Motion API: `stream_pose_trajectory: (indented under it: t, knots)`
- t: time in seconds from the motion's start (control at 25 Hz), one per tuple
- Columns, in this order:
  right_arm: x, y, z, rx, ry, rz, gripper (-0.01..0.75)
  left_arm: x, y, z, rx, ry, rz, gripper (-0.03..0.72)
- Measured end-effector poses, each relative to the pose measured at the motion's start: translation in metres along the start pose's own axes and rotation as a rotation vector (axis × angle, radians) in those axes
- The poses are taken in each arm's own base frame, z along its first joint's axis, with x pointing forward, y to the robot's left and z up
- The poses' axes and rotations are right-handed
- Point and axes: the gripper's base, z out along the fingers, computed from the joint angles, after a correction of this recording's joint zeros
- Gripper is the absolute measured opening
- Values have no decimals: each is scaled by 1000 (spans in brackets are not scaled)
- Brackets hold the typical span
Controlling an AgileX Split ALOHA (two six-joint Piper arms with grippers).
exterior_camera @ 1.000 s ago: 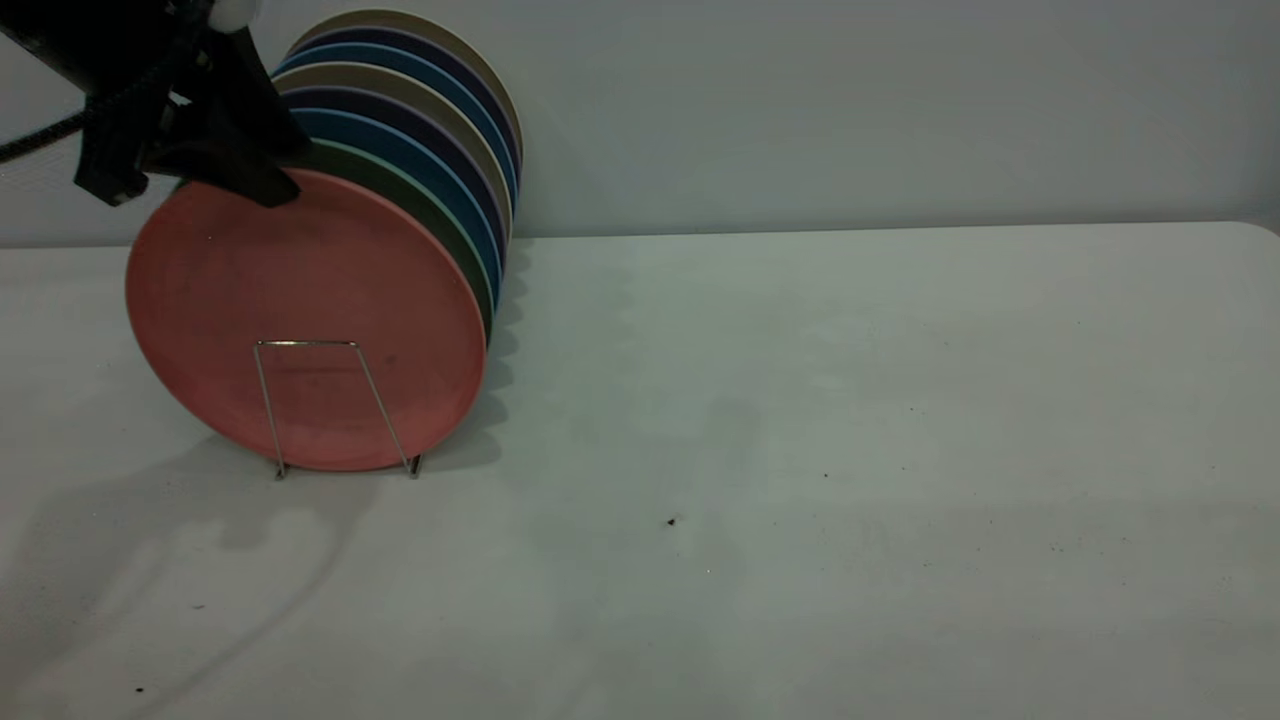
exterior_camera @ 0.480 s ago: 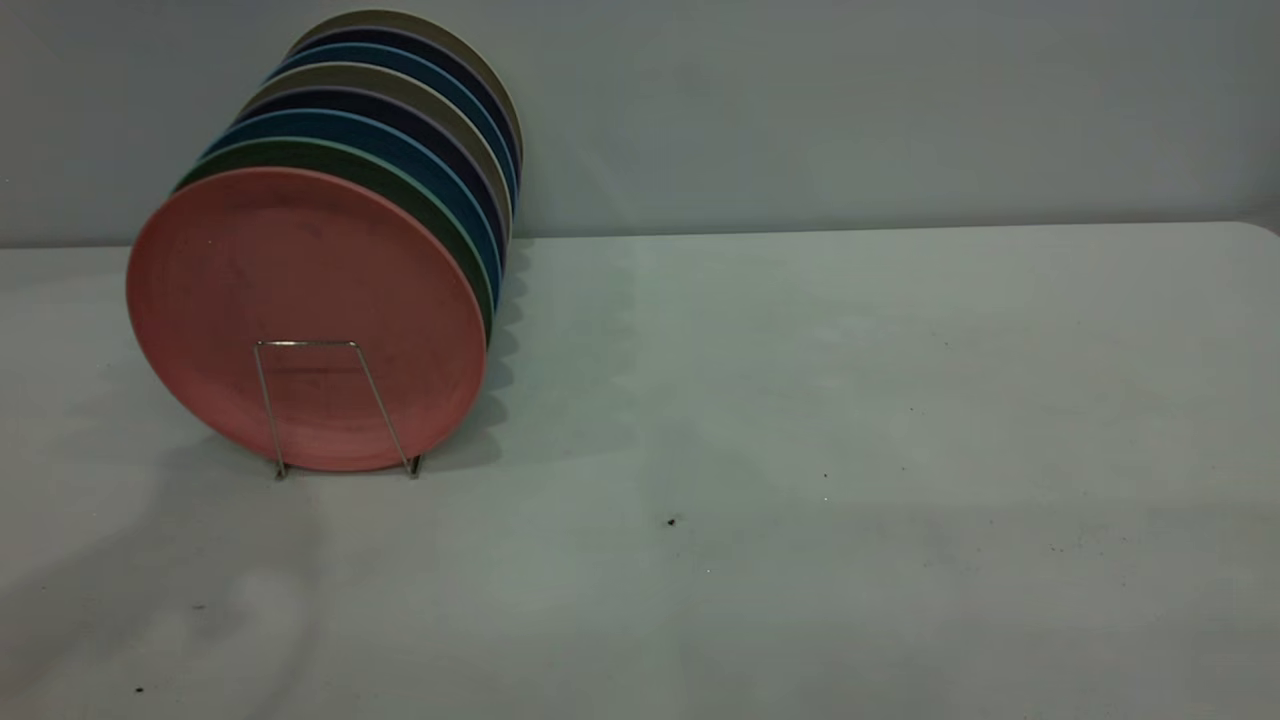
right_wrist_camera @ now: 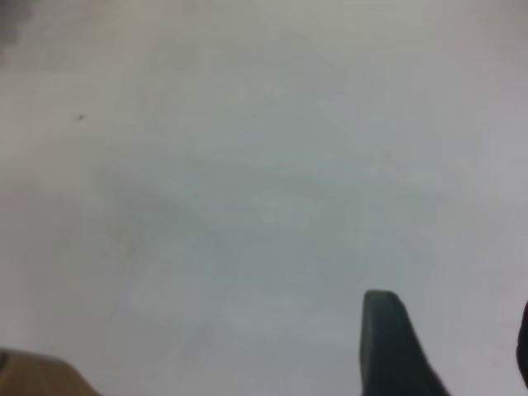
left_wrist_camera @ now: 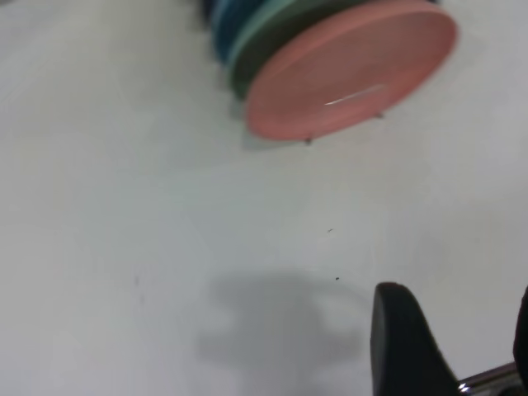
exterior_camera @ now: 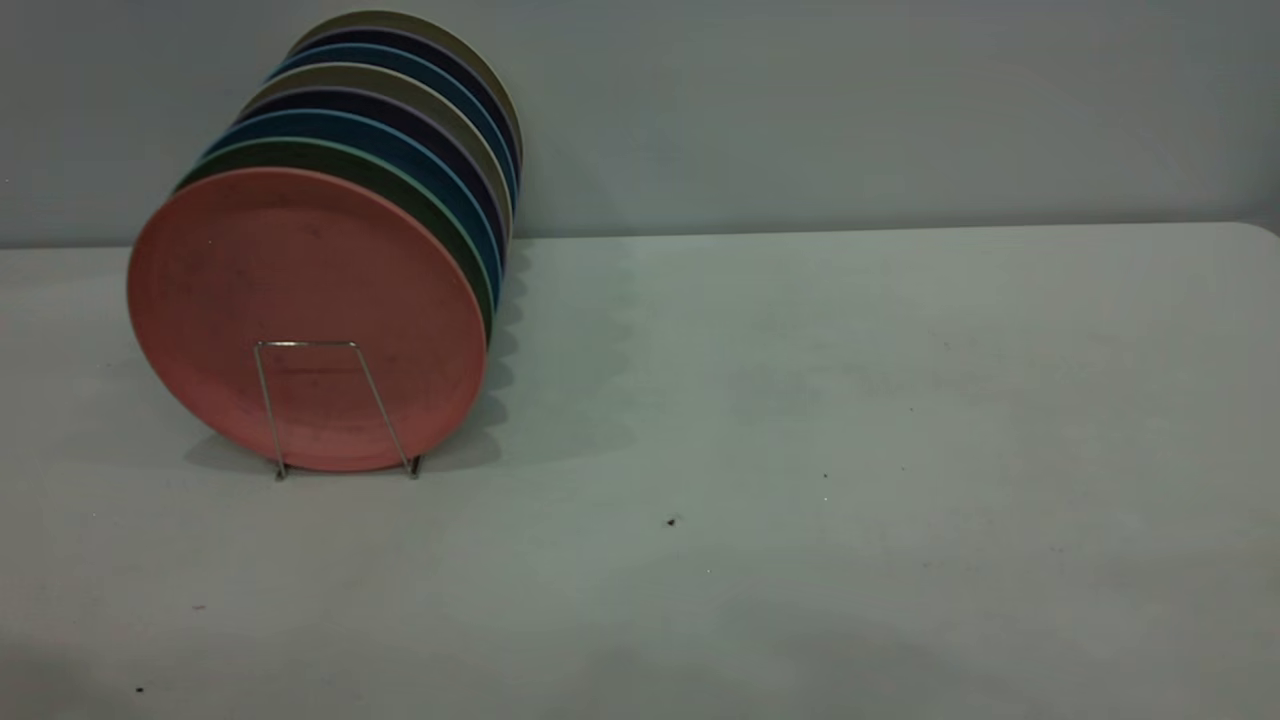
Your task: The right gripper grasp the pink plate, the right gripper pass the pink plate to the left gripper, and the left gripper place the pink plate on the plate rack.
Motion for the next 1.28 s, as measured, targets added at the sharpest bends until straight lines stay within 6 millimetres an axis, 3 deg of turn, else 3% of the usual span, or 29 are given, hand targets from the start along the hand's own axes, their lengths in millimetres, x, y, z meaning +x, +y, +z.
stream_pose_trajectory:
  t: [0.12,0.28,0.52,0.76,1.0,1.28]
  knots:
    - [0,0,0,3,0,5,386,16,-2,-2,-15,9,-55,356]
    - [1,-3,-1,-19,3,-6,386,48,-8,15,-1,86,-73,356]
    - [2,-8,-2,-56,6,-15,385,113,-19,51,25,243,-93,356]
    - [2,-9,-2,-62,7,-8,385,165,-29,64,16,231,-140,356]
    - [2,-7,-2,-78,6,2,385,198,-36,59,-3,122,-188,356]
    - [2,-7,-2,-79,5,3,385,215,-41,41,-25,-65,-181,356]
